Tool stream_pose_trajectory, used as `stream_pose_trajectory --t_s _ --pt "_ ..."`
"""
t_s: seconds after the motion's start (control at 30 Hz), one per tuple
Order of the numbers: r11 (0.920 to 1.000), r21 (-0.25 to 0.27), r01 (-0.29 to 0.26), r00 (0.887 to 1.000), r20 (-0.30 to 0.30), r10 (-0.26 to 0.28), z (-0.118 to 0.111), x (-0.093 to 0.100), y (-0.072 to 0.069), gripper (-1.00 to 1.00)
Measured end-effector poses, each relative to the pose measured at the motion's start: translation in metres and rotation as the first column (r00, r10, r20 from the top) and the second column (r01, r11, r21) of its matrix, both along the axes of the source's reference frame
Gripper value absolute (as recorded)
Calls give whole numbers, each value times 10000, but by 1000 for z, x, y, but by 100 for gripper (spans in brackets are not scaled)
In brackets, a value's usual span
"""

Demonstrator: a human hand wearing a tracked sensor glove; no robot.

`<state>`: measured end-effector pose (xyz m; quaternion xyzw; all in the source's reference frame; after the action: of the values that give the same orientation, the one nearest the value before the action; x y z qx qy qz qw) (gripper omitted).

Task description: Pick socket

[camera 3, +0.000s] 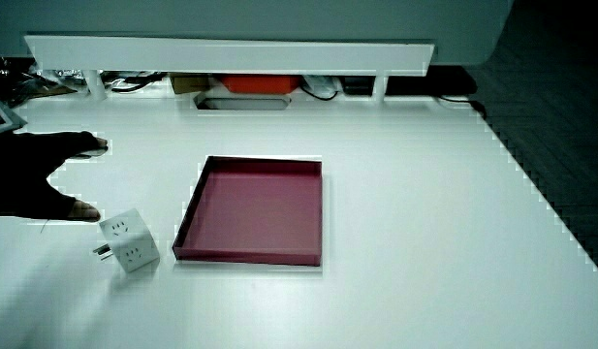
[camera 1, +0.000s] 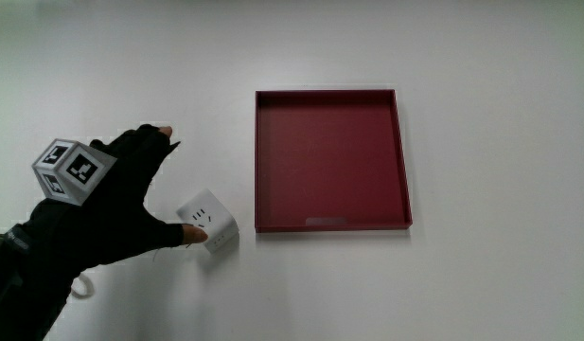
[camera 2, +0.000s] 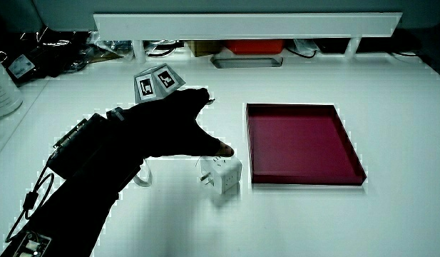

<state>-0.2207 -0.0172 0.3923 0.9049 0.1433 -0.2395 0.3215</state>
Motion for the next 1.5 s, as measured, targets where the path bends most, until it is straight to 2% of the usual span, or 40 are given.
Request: stream_pose_trajectory --t_s 0.23,0.27,0.43,0.47,0.53,0.57,0.63,0.67,0.73,0.77,0.9,0.93,1.1,1.13,1.23,1.43,1.5 --pt "9998 -30 196 9998 50 -196 17 6 6 0" --pt "9988 -8 494 9984 277 -494 15 9 8 0" --pt "9977 -313 609 9979 239 -602 30 11 11 0" --pt "9972 -363 656 9978 85 -654 33 11 12 0" --pt "9985 -217 511 9986 106 -509 38 13 13 0" --pt "9963 -483 704 9975 126 -699 39 14 14 0" --pt "9967 -528 619 9978 273 -605 44 15 15 0" --pt "9933 -814 817 9965 269 -798 46 16 17 0" --pt "9970 -506 580 9983 119 -575 54 16 19 0" --pt "9953 -719 643 9976 291 -623 55 17 20 0" --pt "9955 -737 599 9981 193 -586 66 19 23 0" --pt "9931 -930 718 9973 234 -699 66 20 23 0" --pt "9954 -730 615 9980 211 -601 76 19 25 0" --pt "9933 -898 724 9966 447 -686 73 20 25 0" --pt "9907 -1107 796 9962 429 -752 77 21 26 0" --pt "9933 -936 673 9973 371 -641 81 22 27 0" --pt "9934 -935 665 9976 249 -645 79 23 27 11"
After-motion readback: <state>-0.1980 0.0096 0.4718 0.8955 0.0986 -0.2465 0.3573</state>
